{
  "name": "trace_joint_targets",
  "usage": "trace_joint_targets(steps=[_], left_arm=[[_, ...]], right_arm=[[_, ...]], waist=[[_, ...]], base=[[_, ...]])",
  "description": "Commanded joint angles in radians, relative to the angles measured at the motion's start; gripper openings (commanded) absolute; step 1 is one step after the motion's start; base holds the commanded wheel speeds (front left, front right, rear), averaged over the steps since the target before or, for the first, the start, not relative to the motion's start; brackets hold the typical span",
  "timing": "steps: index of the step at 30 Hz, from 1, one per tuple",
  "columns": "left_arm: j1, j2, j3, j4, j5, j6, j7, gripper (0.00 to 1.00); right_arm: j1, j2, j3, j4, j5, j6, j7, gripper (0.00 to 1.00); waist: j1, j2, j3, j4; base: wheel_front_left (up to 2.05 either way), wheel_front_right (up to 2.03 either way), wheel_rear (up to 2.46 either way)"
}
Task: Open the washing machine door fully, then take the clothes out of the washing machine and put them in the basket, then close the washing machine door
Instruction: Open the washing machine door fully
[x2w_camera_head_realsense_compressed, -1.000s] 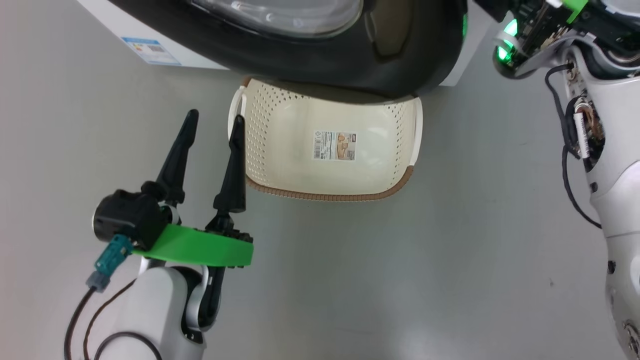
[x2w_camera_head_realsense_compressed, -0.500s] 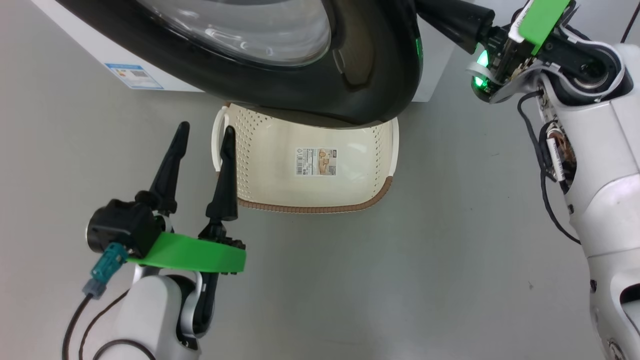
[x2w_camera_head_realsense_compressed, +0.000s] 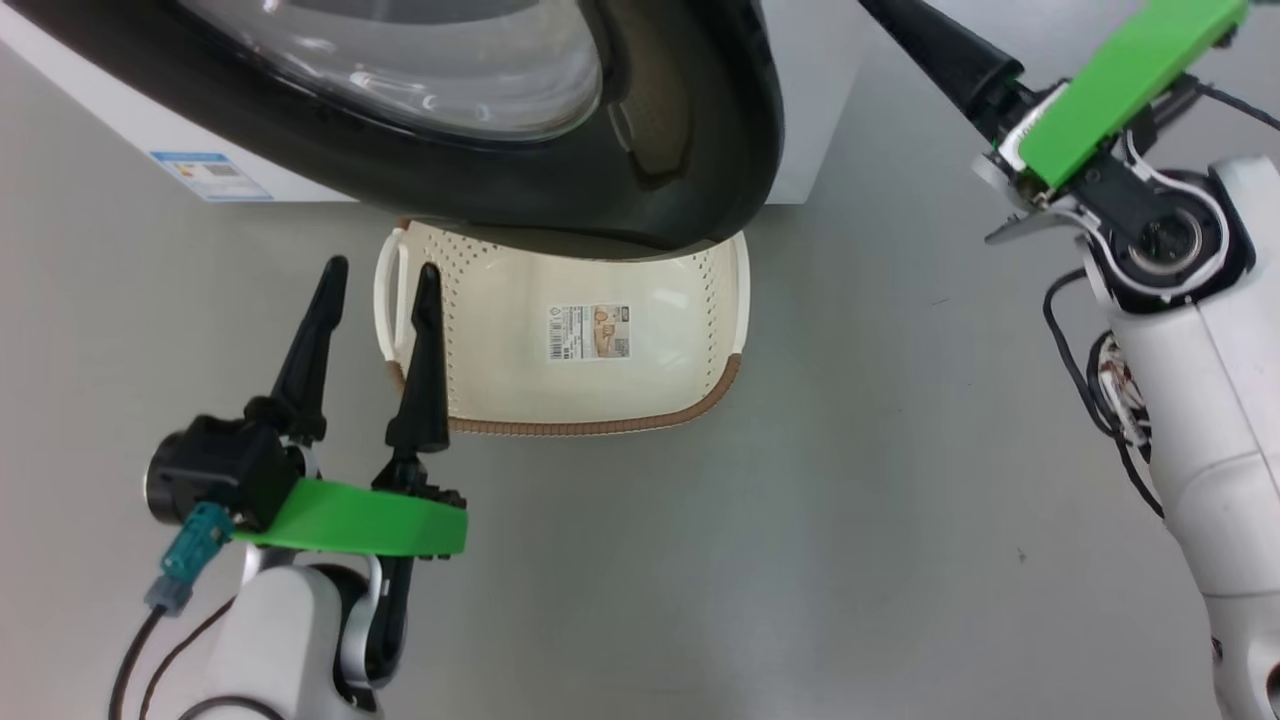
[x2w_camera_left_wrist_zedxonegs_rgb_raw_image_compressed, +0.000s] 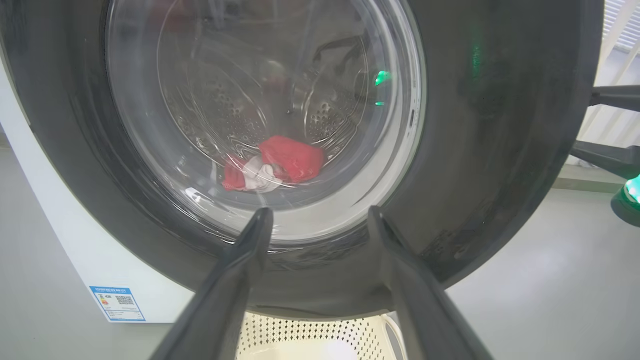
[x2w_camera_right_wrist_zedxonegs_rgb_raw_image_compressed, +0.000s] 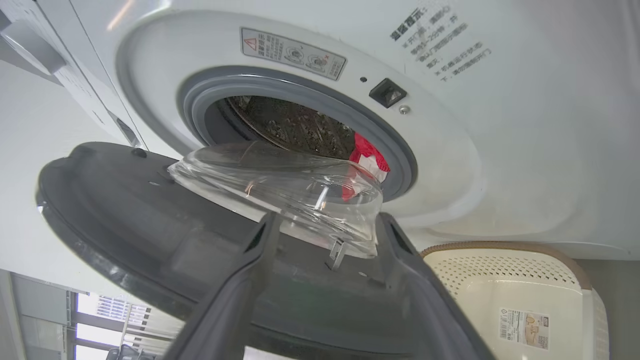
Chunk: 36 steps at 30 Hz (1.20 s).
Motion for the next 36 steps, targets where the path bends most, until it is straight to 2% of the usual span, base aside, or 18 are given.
trace_joint_targets(steps=[1, 5, 9, 13, 17, 22, 29, 36], left_arm=[[0.018, 0.025, 0.037, -0.030, 0.009, -0.007, -0.008, 1.00], [0.033, 0.027, 0.056, -0.032, 0.020, -0.014, -0.008, 1.00], [0.040, 0.028, 0.070, -0.033, 0.024, -0.020, -0.008, 1.00], [0.044, 0.028, 0.075, -0.031, 0.035, -0.025, -0.008, 1.00], [0.055, 0.027, 0.086, -0.039, 0.043, -0.024, -0.008, 1.00], [0.073, 0.027, 0.099, -0.061, 0.054, -0.018, -0.008, 1.00], [0.096, 0.026, 0.119, -0.104, 0.060, -0.017, -0.008, 1.00], [0.109, 0.026, 0.125, -0.128, 0.068, -0.017, -0.008, 1.00]], right_arm=[[0.020, 0.007, 0.015, -0.037, -0.016, 0.001, -0.017, 1.00], [0.074, -0.032, 0.064, -0.082, -0.102, 0.001, -0.152, 1.00], [0.114, -0.089, 0.151, -0.105, -0.243, 0.001, -0.327, 1.00], [0.143, -0.137, 0.222, -0.079, -0.385, 0.001, -0.513, 1.00], [0.168, -0.154, 0.247, -0.029, -0.508, 0.001, -0.655, 1.00], [0.230, -0.128, 0.163, -0.037, -0.662, 0.001, -0.695, 1.00], [0.394, -0.033, -0.056, -0.221, -0.953, 0.001, -0.696, 1.00], [0.545, 0.059, -0.159, -0.382, -1.142, 0.001, -0.697, 1.00]], waist=[[0.0000, 0.0000, -0.005, -0.010], [0.0000, 0.0000, -0.010, -0.026], [0.0000, 0.0000, -0.013, -0.037], [0.0000, 0.0000, -0.022, -0.043], [0.0000, 0.0000, -0.038, -0.048], [0.0000, 0.0000, -0.049, -0.051], [0.0000, 0.0000, -0.047, -0.054], [0.0000, 0.0000, -0.042, -0.056]], base=[[0.00, 0.00, 0.00], [0.00, 0.00, 0.00], [0.00, 0.00, 0.00], [0.00, 0.00, 0.00], [0.00, 0.00, 0.00], [0.00, 0.00, 0.00], [0.00, 0.00, 0.00], [0.00, 0.00, 0.00]])
